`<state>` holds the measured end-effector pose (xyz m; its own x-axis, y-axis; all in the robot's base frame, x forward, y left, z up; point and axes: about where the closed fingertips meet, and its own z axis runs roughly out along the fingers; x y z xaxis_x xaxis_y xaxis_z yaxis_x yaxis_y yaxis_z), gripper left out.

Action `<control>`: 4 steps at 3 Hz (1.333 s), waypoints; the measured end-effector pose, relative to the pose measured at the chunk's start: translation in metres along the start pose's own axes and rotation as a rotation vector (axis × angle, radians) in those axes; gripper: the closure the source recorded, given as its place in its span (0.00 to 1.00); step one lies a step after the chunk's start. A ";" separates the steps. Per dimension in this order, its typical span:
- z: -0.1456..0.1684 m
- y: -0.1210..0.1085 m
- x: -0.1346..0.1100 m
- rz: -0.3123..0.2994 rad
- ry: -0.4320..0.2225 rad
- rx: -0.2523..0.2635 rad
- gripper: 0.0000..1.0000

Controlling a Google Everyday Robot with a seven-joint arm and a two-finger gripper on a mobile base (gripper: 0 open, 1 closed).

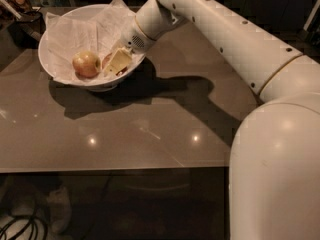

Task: Pick apple from white bowl

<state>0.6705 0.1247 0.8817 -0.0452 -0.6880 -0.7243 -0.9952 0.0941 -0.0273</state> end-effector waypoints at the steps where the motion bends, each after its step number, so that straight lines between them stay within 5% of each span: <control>1: 0.004 -0.001 0.004 -0.002 -0.020 -0.002 0.44; 2: 0.007 -0.003 0.006 -0.004 -0.029 -0.011 0.42; 3: 0.009 -0.005 0.007 -0.013 -0.032 -0.024 0.29; 4: 0.009 -0.005 0.006 -0.015 -0.033 -0.023 0.29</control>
Offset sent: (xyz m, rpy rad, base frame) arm 0.0041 -0.0050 -0.0043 0.0349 -0.0098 0.0009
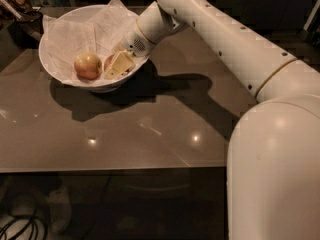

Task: Pick apple from white bowl

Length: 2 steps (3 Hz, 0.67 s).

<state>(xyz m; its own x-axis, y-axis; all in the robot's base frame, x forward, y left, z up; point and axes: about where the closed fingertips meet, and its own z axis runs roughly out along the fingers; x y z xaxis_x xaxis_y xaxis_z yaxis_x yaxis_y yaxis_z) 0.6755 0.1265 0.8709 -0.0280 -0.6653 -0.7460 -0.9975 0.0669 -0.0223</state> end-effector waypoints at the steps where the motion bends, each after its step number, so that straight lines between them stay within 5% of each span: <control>1: 0.000 0.001 0.001 0.000 -0.001 0.000 0.48; 2: 0.004 0.003 0.005 0.004 -0.004 -0.005 0.58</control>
Offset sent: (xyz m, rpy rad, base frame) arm -0.0043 -0.0053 -0.0088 0.0101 0.0065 -0.0078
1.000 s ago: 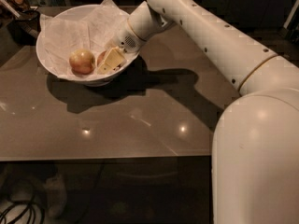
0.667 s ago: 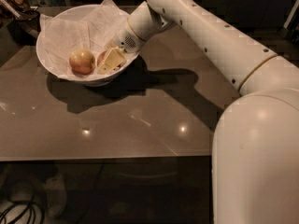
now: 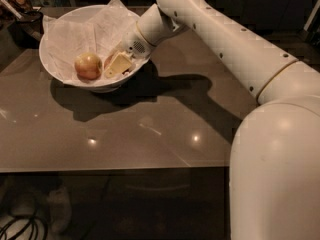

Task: Pick apple from white bowl

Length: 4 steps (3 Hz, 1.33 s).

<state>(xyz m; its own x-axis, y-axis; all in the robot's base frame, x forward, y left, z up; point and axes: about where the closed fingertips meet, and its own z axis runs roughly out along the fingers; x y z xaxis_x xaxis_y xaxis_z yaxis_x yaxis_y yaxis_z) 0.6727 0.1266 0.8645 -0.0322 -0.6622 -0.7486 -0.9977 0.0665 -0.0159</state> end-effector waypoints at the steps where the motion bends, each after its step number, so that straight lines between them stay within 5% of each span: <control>1: -0.002 0.000 -0.002 0.000 0.000 0.000 0.76; 2: -0.003 0.001 -0.002 0.002 -0.005 -0.003 0.98; 4: -0.046 -0.002 -0.017 0.014 -0.019 0.024 1.00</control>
Offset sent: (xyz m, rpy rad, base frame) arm -0.0055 -0.0092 -0.0058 0.0310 0.0101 -0.0055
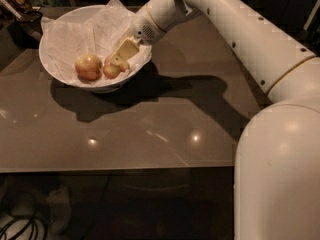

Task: Pick apple from white bowl

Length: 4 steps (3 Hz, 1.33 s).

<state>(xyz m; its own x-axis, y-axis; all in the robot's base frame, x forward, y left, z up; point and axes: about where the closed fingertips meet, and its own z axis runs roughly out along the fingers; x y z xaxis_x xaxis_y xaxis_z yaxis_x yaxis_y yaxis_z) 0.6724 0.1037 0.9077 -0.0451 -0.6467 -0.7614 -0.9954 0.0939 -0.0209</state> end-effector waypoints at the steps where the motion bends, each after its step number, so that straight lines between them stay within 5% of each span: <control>1: -0.003 0.000 -0.005 -0.008 0.001 -0.003 1.00; 4: -0.004 0.005 -0.013 -0.056 -0.002 -0.021 0.35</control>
Offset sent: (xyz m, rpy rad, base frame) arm 0.0012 0.0052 0.0174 -0.0199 -0.0539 0.0703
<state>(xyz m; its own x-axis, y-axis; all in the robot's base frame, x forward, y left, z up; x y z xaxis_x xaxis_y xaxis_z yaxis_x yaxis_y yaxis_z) 0.6681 0.1093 0.9197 0.0110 -0.6491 -0.7606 -0.9979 0.0416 -0.0499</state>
